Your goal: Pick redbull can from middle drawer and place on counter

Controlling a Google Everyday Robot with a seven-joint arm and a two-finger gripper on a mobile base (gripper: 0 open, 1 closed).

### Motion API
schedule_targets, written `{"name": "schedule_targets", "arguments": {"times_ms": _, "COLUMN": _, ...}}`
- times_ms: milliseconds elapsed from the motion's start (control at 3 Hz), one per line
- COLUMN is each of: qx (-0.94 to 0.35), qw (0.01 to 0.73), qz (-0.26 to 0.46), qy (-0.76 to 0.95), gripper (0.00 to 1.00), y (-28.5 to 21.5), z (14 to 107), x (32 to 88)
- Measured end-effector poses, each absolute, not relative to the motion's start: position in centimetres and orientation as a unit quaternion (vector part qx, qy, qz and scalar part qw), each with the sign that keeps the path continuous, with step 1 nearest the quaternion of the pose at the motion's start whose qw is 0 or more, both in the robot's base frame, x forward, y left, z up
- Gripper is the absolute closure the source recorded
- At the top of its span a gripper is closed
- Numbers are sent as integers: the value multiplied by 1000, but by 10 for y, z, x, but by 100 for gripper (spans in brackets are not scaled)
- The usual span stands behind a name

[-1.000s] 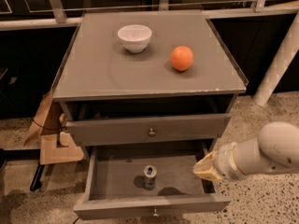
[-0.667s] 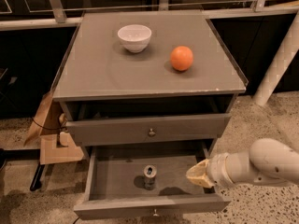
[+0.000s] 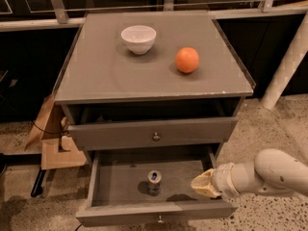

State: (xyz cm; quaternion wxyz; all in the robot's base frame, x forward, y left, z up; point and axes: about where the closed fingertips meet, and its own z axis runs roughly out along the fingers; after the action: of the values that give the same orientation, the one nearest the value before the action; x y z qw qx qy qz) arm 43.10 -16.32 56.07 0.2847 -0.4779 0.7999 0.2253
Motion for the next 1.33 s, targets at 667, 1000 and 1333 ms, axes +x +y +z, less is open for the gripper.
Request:
{"name": "schedule_targets", "arguments": {"times_ms": 667, "qx": -506, "qw": 316, "qz": 214, "qy": 773, "gripper": 60, "y": -145, "z": 528, "x": 452}}
{"name": "schedule_targets", "arguments": {"times_ms": 1000, "qx": -516, "qw": 327, "qz": 215, "qy": 762, "gripper": 52, "y": -134, "z": 517, "x": 462}}
{"name": "schedule_targets", "arguments": {"times_ms": 1333, "qx": -522, "qw": 331, "qz": 222, "qy": 754, "gripper": 53, "y": -123, "z": 506, "x": 469}}
